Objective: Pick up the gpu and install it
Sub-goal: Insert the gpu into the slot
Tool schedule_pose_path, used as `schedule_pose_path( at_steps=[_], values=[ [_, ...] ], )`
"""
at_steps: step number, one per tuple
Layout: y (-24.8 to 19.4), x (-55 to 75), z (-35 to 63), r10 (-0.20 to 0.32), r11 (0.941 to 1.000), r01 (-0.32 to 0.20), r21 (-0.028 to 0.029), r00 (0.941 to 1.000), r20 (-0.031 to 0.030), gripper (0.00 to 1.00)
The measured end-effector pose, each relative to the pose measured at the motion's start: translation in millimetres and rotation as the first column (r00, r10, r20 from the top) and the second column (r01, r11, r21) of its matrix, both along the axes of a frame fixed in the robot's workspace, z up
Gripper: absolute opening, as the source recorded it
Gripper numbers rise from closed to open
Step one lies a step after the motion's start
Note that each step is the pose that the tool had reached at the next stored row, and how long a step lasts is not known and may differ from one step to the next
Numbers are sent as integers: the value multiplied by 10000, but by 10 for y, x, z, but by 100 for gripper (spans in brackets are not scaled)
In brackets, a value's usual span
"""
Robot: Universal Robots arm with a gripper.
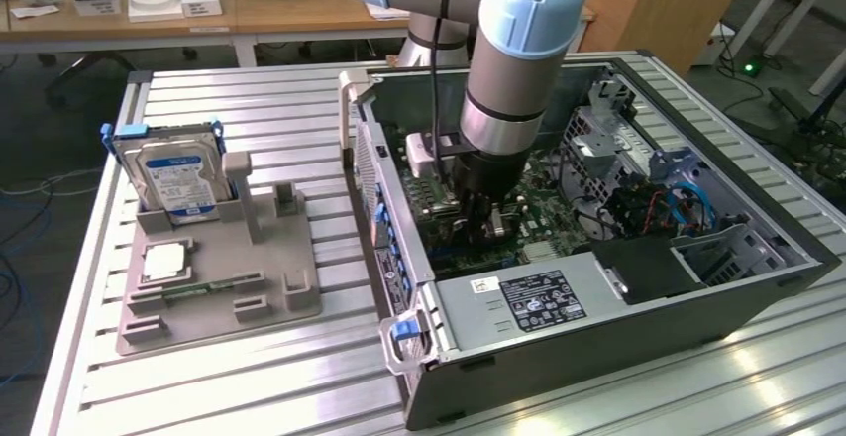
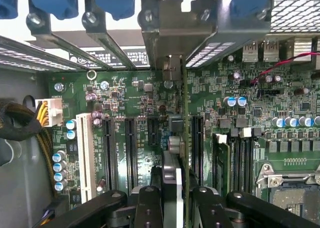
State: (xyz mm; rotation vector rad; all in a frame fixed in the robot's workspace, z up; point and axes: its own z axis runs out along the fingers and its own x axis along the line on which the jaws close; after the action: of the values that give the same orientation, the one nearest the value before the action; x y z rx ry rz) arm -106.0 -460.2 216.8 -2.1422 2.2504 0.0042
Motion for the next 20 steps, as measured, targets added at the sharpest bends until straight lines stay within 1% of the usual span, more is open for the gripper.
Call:
schedule_pose_path(
  at_steps=[1, 2, 3, 4, 5, 6, 8, 10, 17, 18, 19, 20],
  values=[
    [0, 0, 2, 1, 10000, -1, -1, 10000, 13, 28],
    [3, -4, -2, -8, 10000, 8, 22, 10000, 42, 28],
    [3, -2, 2, -7, 10000, 7, 23, 10000, 71, 29],
    [2, -1, 17, -3, 10000, 3, 15, 10000, 95, 29],
    [0, 0, 43, 2, 10000, -1, -3, 9999, 111, 35],
    [0, 1, 72, 2, 10000, -2, 2, 9999, 137, 35],
    [0, 0, 163, 1, 10000, -1, -2, 9998, 203, 35],
    [0, 1, 252, 2, 10000, -2, 0, 9997, 252, 35],
    [0, 0, 570, 1, 10000, -1, -1, 9994, 351, 35],
    [1, -1, 603, -1, 10000, 1, -2, 9993, 377, 35],
    [2, 0, 603, -1, 10000, 0, 1, 9992, 389, 35],
    [1, 0, 603, 0, 10000, 0, 0, 9992, 388, 35]
  ],
)
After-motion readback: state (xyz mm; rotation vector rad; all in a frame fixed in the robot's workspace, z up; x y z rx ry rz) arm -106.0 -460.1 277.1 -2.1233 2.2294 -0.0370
